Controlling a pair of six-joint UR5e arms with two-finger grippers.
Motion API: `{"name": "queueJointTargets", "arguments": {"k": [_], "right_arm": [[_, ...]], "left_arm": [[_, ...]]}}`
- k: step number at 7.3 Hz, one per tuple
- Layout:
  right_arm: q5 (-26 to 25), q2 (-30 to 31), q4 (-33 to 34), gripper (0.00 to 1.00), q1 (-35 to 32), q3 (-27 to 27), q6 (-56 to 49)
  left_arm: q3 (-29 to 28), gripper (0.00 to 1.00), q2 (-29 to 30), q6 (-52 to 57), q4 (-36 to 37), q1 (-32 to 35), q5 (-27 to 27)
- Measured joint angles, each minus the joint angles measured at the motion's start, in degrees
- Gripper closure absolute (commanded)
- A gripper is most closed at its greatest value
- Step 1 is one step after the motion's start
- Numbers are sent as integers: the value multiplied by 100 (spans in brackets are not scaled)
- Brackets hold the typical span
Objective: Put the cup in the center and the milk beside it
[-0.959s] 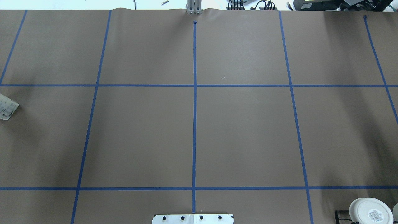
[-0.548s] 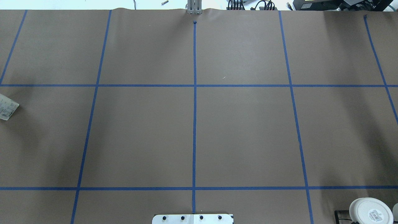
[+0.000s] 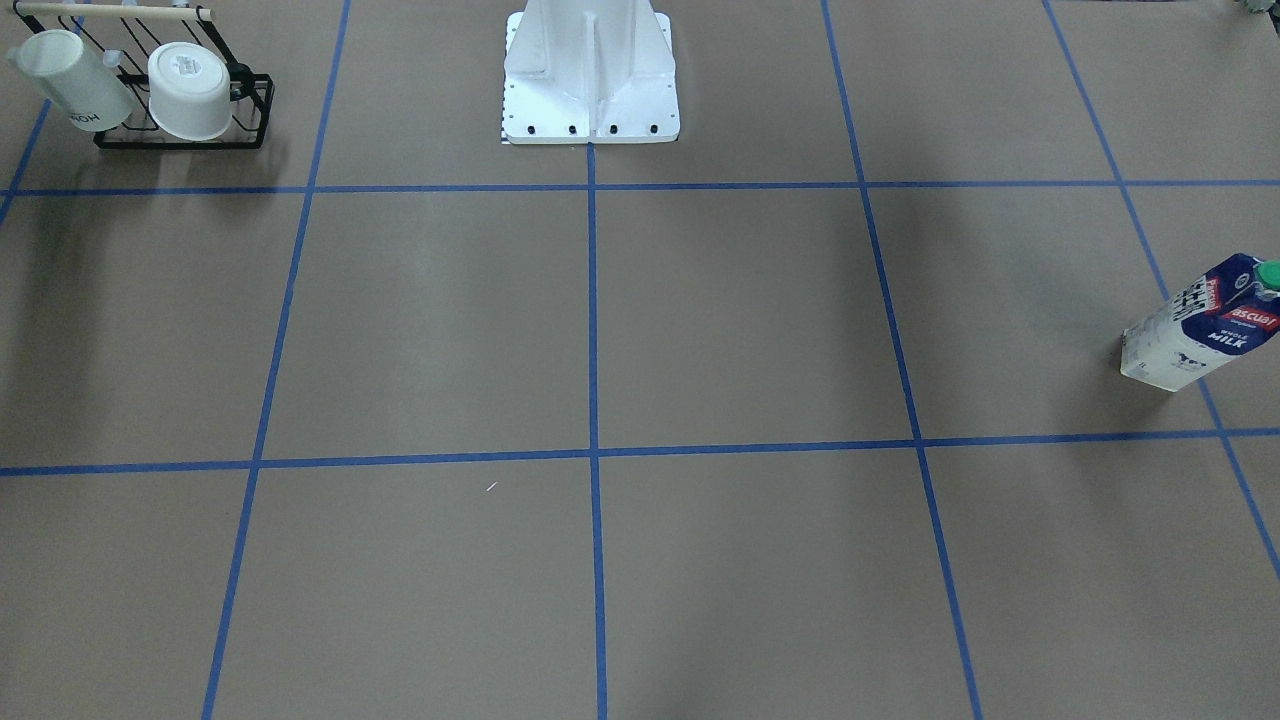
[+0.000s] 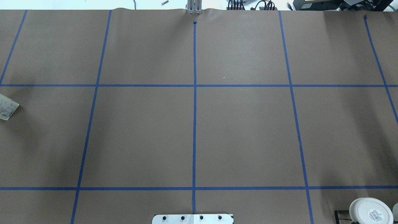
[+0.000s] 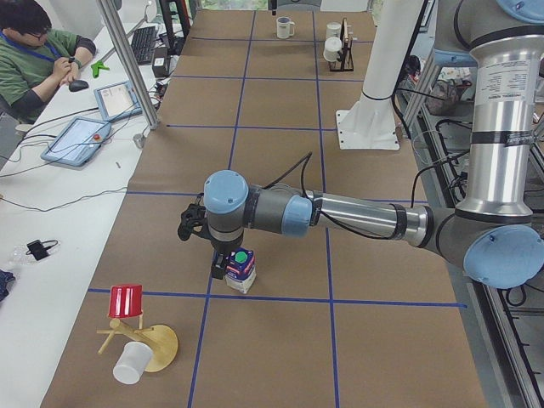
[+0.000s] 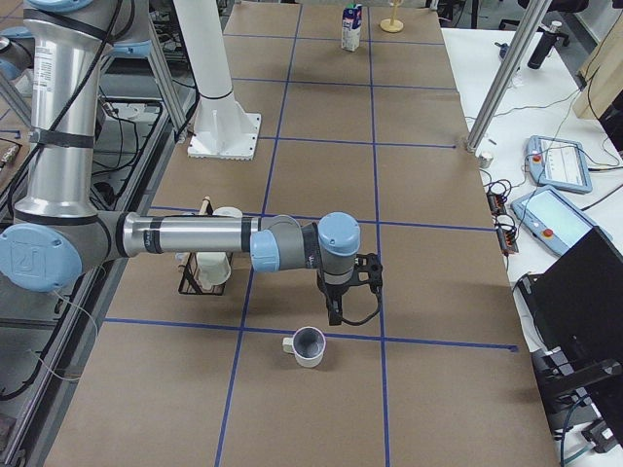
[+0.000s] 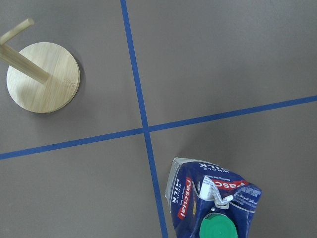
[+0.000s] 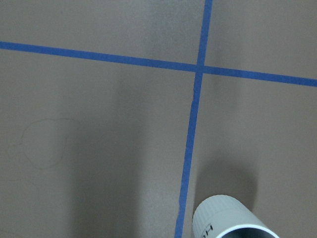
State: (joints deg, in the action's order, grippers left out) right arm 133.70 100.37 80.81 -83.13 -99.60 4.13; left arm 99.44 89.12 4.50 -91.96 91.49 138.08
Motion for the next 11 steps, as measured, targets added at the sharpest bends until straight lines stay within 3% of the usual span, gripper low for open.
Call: {"name": "queueJointTargets", "arguments": {"k": [3, 5, 6, 7, 11], "right_arm": [[-184, 408, -1014, 27, 403, 276, 249], [-342, 433, -1102, 62, 593, 396, 238], [-373, 442, -1111, 92, 640, 488, 211], [-405, 457, -1112, 100, 669, 542, 195], [-590, 458, -1105, 100, 732, 499, 171]], "left_arm": [[20, 1, 1, 7, -6, 0, 7], [22, 1, 5, 7, -7, 0, 8], [19, 1, 3, 7, -7, 0, 8], [16, 1, 3, 10, -7, 0, 8], [29, 1, 1, 8, -7, 0, 13]]}}
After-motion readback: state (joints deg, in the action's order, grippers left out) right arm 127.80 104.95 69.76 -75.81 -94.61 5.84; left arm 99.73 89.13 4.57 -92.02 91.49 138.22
